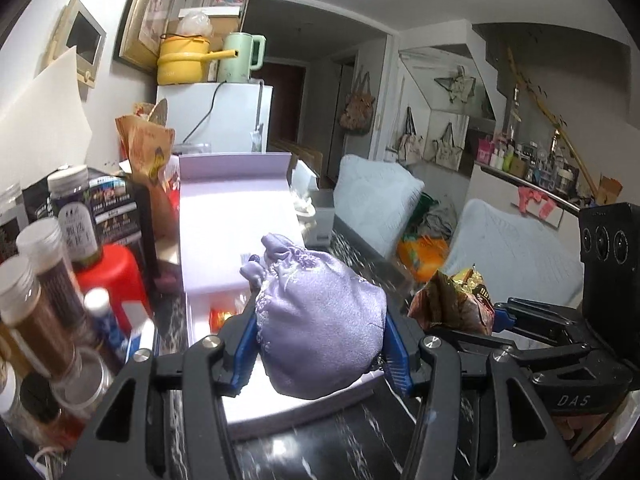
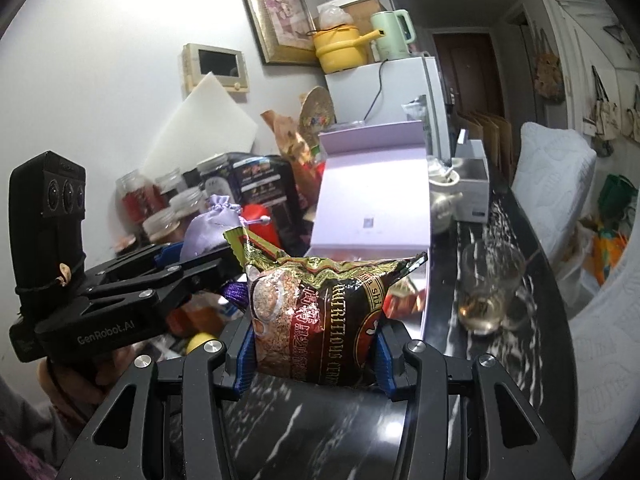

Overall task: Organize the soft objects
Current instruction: 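Lift and carry the pouch and cereal bag with both tools over the box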

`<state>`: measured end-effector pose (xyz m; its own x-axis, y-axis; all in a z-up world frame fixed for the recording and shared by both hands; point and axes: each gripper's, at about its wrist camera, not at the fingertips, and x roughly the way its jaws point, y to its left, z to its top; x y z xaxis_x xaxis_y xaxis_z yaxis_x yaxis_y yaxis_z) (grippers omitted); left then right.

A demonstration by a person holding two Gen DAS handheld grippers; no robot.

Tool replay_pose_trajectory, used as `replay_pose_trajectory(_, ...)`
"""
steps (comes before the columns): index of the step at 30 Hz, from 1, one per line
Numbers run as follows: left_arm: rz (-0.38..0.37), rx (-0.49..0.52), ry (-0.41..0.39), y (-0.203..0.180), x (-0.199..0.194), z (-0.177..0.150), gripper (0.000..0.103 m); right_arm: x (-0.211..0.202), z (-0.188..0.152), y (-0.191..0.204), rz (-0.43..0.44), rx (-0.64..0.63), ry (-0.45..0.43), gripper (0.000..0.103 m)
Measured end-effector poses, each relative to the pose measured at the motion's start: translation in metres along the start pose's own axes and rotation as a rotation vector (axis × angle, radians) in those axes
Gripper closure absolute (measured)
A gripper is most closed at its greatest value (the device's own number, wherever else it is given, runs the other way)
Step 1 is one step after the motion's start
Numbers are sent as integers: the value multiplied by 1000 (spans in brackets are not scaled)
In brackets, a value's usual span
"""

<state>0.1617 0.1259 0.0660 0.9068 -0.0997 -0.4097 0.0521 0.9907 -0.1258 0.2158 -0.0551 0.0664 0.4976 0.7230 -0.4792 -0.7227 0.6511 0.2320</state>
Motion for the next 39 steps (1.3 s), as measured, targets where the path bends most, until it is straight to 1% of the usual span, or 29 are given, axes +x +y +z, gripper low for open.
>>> replay_pose_trajectory(8,17,-11,-28,15,31,23,50,25,31,-15,-15,-17,-15,56)
replay_pose_trajectory(12,77,-11,-34,24,46,33,50,39,46,-19,-15,-25,-40,56)
replay_pose_trajectory(16,101,-9,-38,34,61,43,50,58,60,-24,15,-1,-52,56)
replay_pose_trajectory(20,123,-18,-34,45,80,49,50,77,71,-24,22,-11,-49,56)
replay_pose_trajectory(24,150,-25,-8,55,98,48,50,99,79,-29,19,-4,-35,56)
replay_pose_trajectory(27,175,-27,22,59,110,44,50,114,81,-35,16,8,-21,56)
replay_pose_trajectory(29,178,-32,34,62,115,43,50,125,79,-41,13,20,-3,56)
replay_pose_trajectory(33,204,-34,65,67,130,38,50,146,73,-53,-2,42,48,56)
replay_pose_trajectory(39,235,-34,129,74,155,26,50,172,60,-62,-56,36,128,56)
